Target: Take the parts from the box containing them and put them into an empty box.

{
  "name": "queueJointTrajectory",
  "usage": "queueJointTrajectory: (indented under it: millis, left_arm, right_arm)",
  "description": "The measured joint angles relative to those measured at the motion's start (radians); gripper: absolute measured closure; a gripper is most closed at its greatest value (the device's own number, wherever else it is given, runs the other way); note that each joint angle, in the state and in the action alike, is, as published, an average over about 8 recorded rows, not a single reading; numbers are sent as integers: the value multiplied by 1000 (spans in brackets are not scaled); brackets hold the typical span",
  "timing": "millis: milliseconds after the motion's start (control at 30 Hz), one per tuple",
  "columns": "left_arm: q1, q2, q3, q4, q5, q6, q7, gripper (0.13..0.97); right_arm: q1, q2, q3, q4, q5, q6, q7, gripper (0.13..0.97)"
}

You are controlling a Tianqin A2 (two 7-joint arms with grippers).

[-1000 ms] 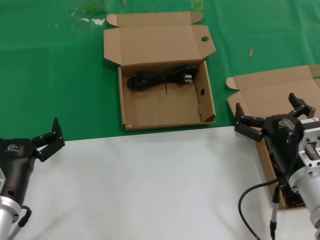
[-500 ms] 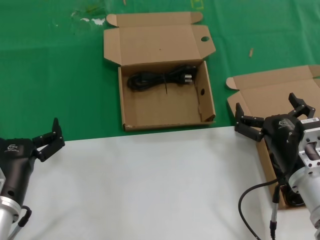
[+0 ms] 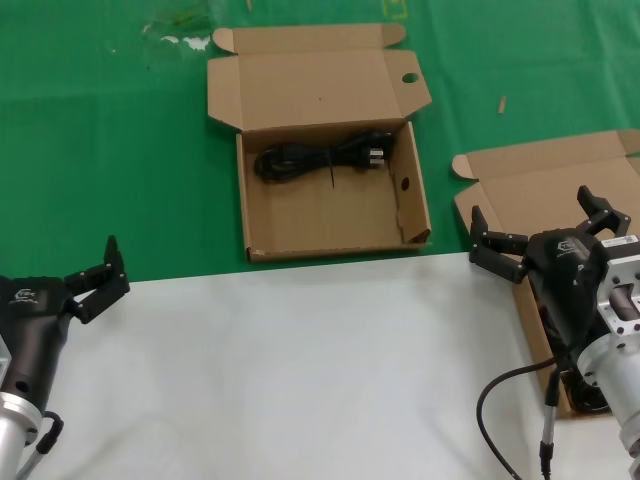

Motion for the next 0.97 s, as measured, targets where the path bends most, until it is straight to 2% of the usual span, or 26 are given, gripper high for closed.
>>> queueJointTrajectory:
  millis: [967]
  left_arm:
    - [0, 0, 0, 0, 0, 0, 0, 132]
  right_arm:
    - [0, 0, 0, 0, 0, 0, 0, 129]
